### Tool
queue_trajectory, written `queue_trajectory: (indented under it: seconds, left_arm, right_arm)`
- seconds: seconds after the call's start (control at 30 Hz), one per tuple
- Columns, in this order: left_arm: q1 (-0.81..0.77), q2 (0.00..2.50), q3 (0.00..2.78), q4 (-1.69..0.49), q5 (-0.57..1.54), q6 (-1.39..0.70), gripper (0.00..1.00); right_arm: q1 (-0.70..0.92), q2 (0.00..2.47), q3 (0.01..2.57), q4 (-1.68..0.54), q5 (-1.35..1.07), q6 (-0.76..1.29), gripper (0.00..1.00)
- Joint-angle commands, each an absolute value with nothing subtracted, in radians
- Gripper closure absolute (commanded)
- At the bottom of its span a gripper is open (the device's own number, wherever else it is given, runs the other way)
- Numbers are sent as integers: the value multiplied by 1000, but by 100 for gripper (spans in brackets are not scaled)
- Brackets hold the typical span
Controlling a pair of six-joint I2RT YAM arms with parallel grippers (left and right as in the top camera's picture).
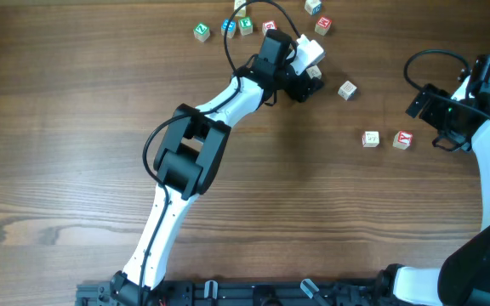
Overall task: Form a circle
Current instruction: 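Reach the left gripper forward and grasp the block lettered A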
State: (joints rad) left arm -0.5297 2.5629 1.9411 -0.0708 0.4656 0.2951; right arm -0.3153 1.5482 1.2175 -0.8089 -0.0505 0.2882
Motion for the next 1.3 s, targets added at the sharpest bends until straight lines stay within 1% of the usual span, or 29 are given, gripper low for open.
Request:
queue_trajectory:
  seconds: [0.0, 0.1, 0.23, 0.33, 0.43, 0.77, 0.8, 0.83, 0.93, 1.07, 1.27]
  left_arm:
    - [-515, 2581, 1941, -68, 490, 307, 31]
    - [-507, 2581, 1941, -59, 490, 307, 41]
    - [-500, 2581, 1941, -52, 490, 307, 48]
    - [-496, 2581, 1941, -43, 490, 307, 51]
    - [-493, 2581, 1941, -35, 490, 306, 57]
    - [-490, 2563, 1942, -33, 490, 281, 66]
    - [-490, 2549, 1942, -34, 490, 280, 86]
    - [-490, 2543, 1942, -37, 490, 280, 91]
    - [-490, 2525, 1942, -48, 490, 280, 91]
    - [-490, 2516, 1942, -49, 490, 280, 87]
    - [-490, 2489, 1942, -64, 490, 280, 88]
  right_arm:
    - [-319, 1538, 1227, -817, -46, 300, 0]
    - [-319, 1538, 1227, -823, -46, 300, 0]
    - [-319, 1538, 1227, -825, -46, 319, 1]
    - [-319, 1538, 1227, -825, -46, 322, 0]
    - [-319, 1538, 1227, -825, -46, 322, 0]
    - [-319, 1538, 1224, -824, -46, 322, 0]
    - [-319, 1538, 1222, -824, -46, 323, 0]
    - [-319, 1538, 1222, -824, -46, 323, 0]
    - [-319, 1538, 1222, -825, -46, 322, 0]
    - [-319, 1538, 1222, -825, -46, 322, 0]
    - [-319, 1539, 1222, -824, -46, 321, 0]
